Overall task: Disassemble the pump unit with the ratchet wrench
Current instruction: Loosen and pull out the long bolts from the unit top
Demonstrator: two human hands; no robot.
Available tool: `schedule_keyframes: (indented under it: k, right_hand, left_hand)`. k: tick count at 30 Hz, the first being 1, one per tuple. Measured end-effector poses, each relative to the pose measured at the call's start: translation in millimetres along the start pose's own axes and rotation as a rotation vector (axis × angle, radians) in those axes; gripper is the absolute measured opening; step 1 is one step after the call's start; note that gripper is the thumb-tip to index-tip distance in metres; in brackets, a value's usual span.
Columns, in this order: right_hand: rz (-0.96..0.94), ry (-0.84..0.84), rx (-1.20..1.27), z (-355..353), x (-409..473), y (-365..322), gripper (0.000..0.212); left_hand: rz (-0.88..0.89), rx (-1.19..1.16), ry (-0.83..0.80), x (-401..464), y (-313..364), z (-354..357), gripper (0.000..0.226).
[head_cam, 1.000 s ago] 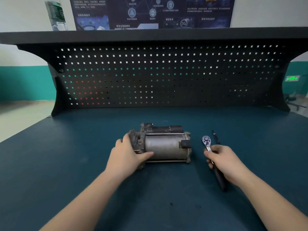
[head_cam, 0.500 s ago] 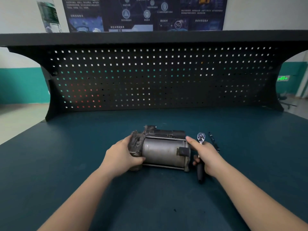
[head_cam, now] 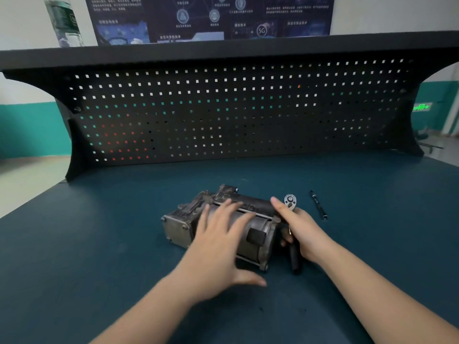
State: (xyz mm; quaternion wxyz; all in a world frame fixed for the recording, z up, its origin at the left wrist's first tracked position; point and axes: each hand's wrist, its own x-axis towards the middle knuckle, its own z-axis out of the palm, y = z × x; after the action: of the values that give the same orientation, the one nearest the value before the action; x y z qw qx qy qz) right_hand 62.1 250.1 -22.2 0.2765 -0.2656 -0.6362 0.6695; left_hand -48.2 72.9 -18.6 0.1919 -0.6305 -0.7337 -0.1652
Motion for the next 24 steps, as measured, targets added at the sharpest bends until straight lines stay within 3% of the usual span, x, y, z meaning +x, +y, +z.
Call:
schedule_keyframes:
  k: [3,7,14,17,20,24]
  right_hand:
    - [0.057,-0.07,0.07,1.5,3.5,0.3,0.026]
    - [0.076,-0.083,0.088,-1.8,7.8,2.9,0.024]
    - [-0.116,0.024,-0.079,-4.4,-0.8,-4.6,0.029]
    - [-0.209,0.137,-0.269,-3.2,-11.3,-22.6,0.041]
    - [-0.161,0.251,-0.338,0.4,-24.9,-41.2,0.054]
    - [-0.108,0.326,-0.532,4.2,-46.2,-69.7,0.063]
  left_hand:
    - [-0.102,-0.118,0.001,15.8,32.7,14.5,0.097]
    - [-0.182,-0.199,0.195,27.1,36.9,26.1,0.053]
    - [-0.147,-0.357,0.271,18.8,36.5,14.2,0.049]
    - [-0.202,-0.486,0.327,21.2,36.8,-6.7,0.028]
    - [-0.295,-0.613,0.317,26.3,37.0,-31.6,0.013]
    - [-0.355,-0.782,0.288,35.3,35.8,-63.9,0.017]
